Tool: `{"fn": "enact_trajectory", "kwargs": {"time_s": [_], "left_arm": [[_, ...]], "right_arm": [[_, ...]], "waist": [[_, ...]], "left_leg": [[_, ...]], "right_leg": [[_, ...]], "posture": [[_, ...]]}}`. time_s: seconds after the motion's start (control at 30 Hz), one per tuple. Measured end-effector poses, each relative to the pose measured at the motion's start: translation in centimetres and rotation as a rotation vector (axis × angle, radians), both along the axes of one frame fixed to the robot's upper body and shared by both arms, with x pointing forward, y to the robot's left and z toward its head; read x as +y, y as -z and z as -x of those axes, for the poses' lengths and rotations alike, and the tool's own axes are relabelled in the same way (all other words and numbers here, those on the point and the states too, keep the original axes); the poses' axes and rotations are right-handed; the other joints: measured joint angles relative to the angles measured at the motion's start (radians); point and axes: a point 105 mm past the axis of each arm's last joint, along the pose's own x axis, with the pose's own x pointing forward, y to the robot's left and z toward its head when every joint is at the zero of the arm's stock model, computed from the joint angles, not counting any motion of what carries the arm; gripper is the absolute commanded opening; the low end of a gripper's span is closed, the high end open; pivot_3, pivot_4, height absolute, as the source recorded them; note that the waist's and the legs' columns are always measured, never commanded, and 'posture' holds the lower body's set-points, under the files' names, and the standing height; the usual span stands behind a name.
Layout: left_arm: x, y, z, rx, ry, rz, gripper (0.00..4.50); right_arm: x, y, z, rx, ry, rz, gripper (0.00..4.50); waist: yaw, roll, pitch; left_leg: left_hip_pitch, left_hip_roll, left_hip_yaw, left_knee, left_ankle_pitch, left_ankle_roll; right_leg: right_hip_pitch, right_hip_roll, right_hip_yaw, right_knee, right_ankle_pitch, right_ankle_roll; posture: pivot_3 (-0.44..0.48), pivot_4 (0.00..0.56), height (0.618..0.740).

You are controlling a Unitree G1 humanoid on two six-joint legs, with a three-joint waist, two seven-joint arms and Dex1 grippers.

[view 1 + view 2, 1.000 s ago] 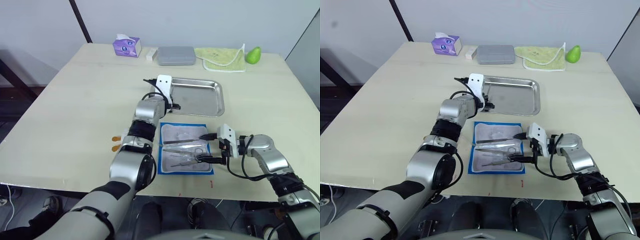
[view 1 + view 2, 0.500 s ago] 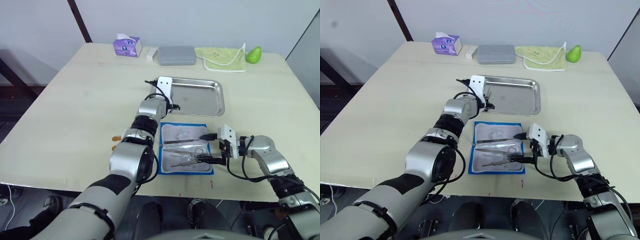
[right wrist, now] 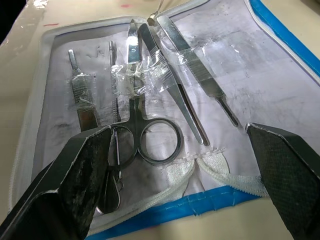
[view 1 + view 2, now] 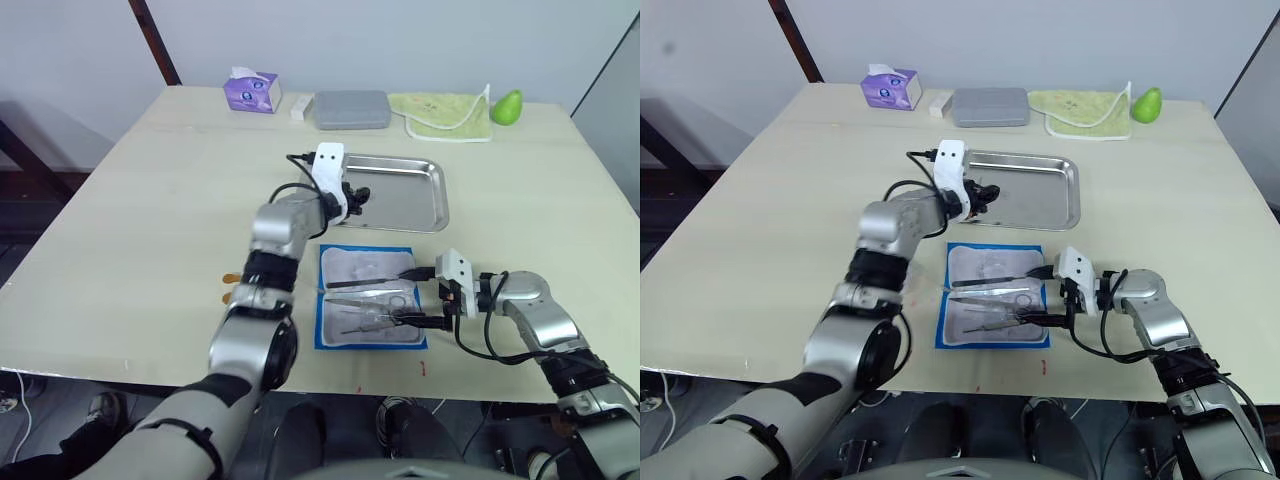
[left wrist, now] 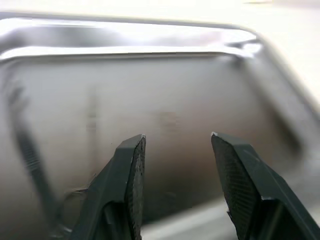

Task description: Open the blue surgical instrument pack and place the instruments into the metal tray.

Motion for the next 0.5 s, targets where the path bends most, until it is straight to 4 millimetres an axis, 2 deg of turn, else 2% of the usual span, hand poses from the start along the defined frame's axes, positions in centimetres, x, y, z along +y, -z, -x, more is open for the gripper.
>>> {"fn": "enact_trajectory", "kwargs": {"time_s": [0.13, 0.3, 0.37, 0.43, 0.5], "left_arm": [[1.2, -0.9, 3.6, -0.070, 0.201, 0.017, 2.20], [3.0, -0.6, 8.1, -0.113, 0.450, 0.069, 2.20], [3.4, -0.6, 9.1, -0.132, 0.512, 0.075, 2.20], [4.6, -0.4, 10.4, -0.117, 0.595, 0.063, 2.20], [6.7, -0.7, 11.6, -0.098, 0.664, 0.056, 2.20]], "right_arm": [[0.0, 0.1, 0.1, -0.010, -0.004, -0.021, 4.50], [0.1, 0.5, 0.1, -0.034, -0.011, -0.063, 4.50], [0.1, 0.5, 0.0, -0.038, -0.015, -0.071, 4.50], [0.4, 0.5, 0.0, -0.048, -0.021, -0.086, 4.50], [0.4, 0.5, -0.1, -0.055, -0.032, -0.091, 4.50]], "waist": [[0.000, 0.001, 0.001], [-0.002, 0.001, 0.001], [-0.001, 0.001, 0.001], [-0.006, 0.001, 0.001], [-0.008, 0.001, 0.001]], "left_leg": [[0.000, 0.000, 0.000, 0.000, 0.000, 0.001], [0.001, 0.000, 0.001, 0.000, -0.002, 0.003], [0.001, 0.000, 0.001, 0.000, -0.002, 0.003], [0.002, 0.001, 0.001, 0.000, -0.002, 0.003], [0.002, 0.002, 0.001, -0.001, -0.002, 0.003]], "right_leg": [[0.000, 0.000, 0.000, 0.000, 0.000, 0.000], [0.000, 0.000, 0.000, 0.001, 0.000, 0.000], [0.000, 0.000, 0.000, 0.001, 0.000, 0.000], [0.000, 0.000, 0.001, 0.001, 0.000, -0.001], [0.000, 0.001, 0.001, 0.000, 0.000, -0.001]], "posture": [[0.000, 0.150, 0.740], [0.000, 0.150, 0.740], [0.000, 0.150, 0.740], [0.000, 0.150, 0.740], [0.000, 0.150, 0.740]]}}
